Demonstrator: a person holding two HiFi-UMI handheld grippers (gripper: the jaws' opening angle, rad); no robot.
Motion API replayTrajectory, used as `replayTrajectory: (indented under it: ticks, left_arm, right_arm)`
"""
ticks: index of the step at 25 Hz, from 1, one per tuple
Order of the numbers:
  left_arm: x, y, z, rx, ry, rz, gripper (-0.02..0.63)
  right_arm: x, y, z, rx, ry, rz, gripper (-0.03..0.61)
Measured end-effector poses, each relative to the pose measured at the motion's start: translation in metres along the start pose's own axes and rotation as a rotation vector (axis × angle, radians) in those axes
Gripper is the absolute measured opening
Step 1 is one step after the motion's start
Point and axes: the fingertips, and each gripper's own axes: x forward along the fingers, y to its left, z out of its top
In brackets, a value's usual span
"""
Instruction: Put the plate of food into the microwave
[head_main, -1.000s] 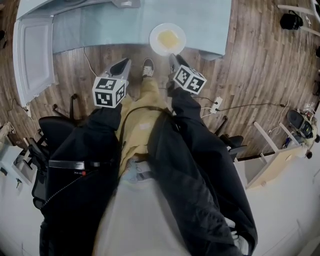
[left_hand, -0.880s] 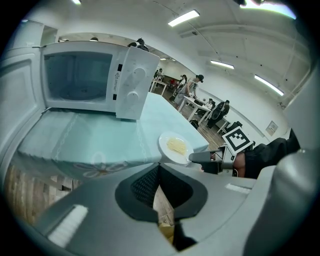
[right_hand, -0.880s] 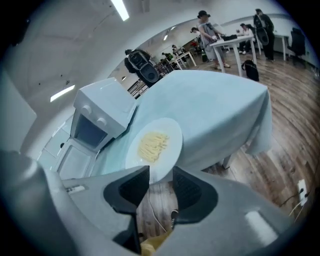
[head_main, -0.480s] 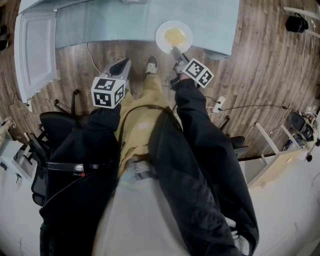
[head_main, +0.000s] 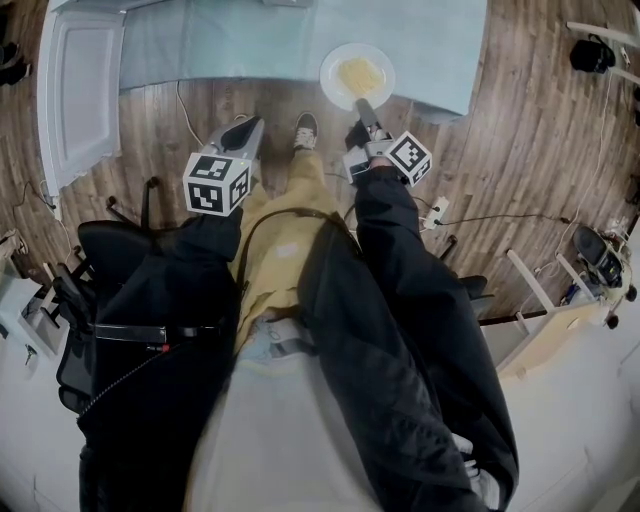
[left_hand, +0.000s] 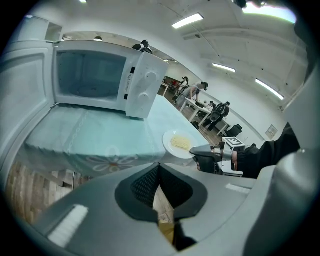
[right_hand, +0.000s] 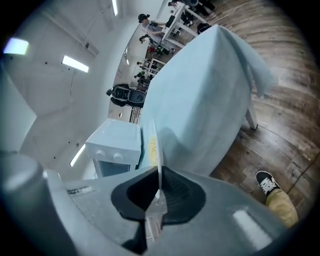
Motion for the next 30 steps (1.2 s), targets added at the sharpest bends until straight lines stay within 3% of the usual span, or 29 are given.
replayTrajectory:
  ticks: [14,30]
  left_arm:
    - [-0.034,0.049,0.010,-0.072,-0.081,0.037,-0.005]
    - [-0.077,0.136,0.028,-0.152,-0.160,0.104,-0.005]
  right_arm:
    - [0.036,0.059,-0.075,-0.068,0.140,0.083,0.008]
    - [0.128,0.129,-0.151,-0.116,0.278,0.137,0.008]
